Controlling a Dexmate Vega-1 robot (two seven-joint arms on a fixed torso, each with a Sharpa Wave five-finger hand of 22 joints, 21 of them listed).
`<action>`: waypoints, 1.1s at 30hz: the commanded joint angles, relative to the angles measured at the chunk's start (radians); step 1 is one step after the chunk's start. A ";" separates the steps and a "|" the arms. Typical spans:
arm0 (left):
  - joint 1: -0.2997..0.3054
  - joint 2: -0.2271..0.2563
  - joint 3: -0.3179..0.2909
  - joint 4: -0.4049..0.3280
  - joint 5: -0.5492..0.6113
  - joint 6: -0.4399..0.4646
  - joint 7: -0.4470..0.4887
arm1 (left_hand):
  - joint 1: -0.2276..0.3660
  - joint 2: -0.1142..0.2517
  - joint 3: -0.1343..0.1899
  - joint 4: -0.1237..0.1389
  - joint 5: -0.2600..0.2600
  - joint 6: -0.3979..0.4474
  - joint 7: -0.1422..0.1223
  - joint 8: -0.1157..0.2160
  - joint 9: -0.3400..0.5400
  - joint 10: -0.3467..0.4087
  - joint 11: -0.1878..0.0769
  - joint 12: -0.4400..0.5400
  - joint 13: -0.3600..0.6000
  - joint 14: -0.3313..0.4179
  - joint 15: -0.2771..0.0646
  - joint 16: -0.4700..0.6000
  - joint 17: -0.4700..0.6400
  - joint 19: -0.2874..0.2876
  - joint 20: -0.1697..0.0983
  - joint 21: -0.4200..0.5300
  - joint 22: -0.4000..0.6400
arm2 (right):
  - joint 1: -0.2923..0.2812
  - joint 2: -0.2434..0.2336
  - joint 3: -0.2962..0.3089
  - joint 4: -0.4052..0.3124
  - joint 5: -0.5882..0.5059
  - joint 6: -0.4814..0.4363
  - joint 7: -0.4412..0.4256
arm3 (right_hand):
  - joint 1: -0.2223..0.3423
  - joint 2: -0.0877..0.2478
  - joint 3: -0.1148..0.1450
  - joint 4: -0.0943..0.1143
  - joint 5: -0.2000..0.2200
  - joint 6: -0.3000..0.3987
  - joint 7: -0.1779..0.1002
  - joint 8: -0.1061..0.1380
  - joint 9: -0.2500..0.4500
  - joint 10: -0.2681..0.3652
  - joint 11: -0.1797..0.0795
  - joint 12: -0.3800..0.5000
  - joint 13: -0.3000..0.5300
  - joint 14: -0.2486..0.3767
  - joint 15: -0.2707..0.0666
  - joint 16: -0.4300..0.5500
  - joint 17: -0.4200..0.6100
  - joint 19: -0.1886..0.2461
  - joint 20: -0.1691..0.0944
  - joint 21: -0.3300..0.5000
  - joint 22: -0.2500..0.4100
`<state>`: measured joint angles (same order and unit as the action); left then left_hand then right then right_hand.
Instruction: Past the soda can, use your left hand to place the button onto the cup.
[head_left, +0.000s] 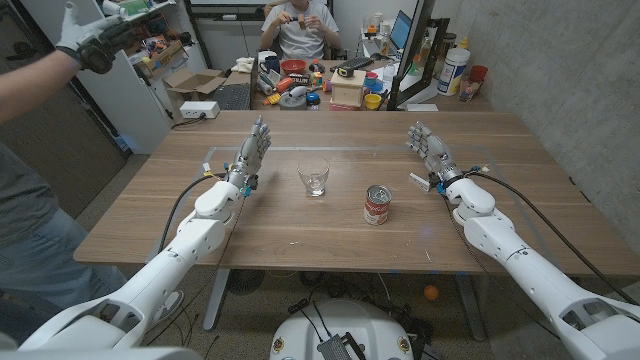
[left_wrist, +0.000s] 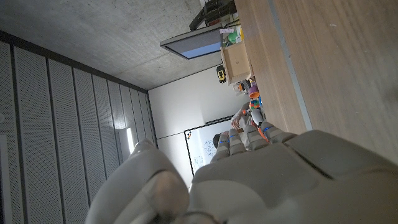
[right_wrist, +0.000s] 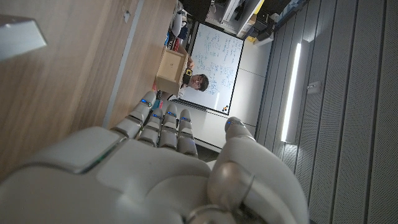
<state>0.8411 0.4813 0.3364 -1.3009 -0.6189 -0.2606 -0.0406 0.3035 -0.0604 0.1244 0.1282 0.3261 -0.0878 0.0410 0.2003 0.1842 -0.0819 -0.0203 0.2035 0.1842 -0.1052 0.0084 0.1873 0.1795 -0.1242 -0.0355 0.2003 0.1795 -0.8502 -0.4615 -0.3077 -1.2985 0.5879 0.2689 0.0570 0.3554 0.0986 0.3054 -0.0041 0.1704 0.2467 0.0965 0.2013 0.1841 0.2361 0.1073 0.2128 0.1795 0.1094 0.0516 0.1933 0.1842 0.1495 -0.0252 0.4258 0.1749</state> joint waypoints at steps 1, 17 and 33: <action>0.016 -0.068 -0.086 -0.004 0.077 0.045 -0.037 | 0.013 0.007 0.004 0.002 0.008 -0.006 0.000 0.007 0.002 -0.007 0.000 0.006 0.005 -0.006 -0.002 0.005 0.004 -0.008 -0.059 0.008 0.002 | -0.021 0.126 0.152 0.005 -0.135 -0.061 0.084 | 0.011 0.002 0.006 -0.001 0.005 0.011 0.002 0.004 0.004 0.008 0.000 0.004 0.004 0.010 -0.002 0.004 0.003 0.006 0.000 0.005 0.003; 0.052 -0.104 -0.164 -0.037 0.132 0.067 -0.078 | 0.021 0.015 0.005 -0.002 0.010 0.011 -0.006 0.011 0.002 0.000 0.003 0.007 0.005 0.005 -0.001 0.007 0.004 -0.002 -0.049 0.010 0.002 | -0.057 0.224 0.272 -0.042 -0.244 -0.110 0.149 | 0.009 0.003 0.002 -0.005 0.005 0.016 0.000 0.004 0.004 0.014 0.001 0.005 0.004 0.016 -0.002 0.005 0.003 0.006 0.003 -0.002 0.004; 0.144 -0.021 -0.215 -0.176 0.207 0.113 -0.050 | 0.072 0.031 0.020 -0.030 0.016 0.009 -0.008 0.008 0.004 -0.006 -0.003 0.003 0.005 0.011 -0.001 0.004 0.003 0.006 -0.025 0.010 0.001 | -0.061 0.262 0.311 -0.031 -0.285 -0.111 0.175 | 0.006 0.004 -0.003 -0.007 0.005 0.021 -0.004 0.003 0.005 0.017 0.000 0.006 0.005 0.019 0.000 0.006 0.004 0.003 0.007 -0.010 0.004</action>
<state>0.9291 0.4107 0.1580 -1.3922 -0.4564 -0.1794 -0.0994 0.3526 -0.0354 0.1391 0.1134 0.3338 -0.0747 0.0356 0.2079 0.1839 -0.0813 -0.0199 0.2072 0.1839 -0.0910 0.0045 0.1891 0.1793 -0.1201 -0.0315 0.2080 0.1792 -0.9083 -0.2309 -0.0285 -1.3366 0.3366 0.1594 0.2082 0.3575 0.1015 0.3025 -0.0070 0.1703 0.2580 0.0960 0.2013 0.1839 0.2486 0.1090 0.2128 0.1792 0.1220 0.0535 0.1933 0.1839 0.1492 -0.0251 0.4178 0.1746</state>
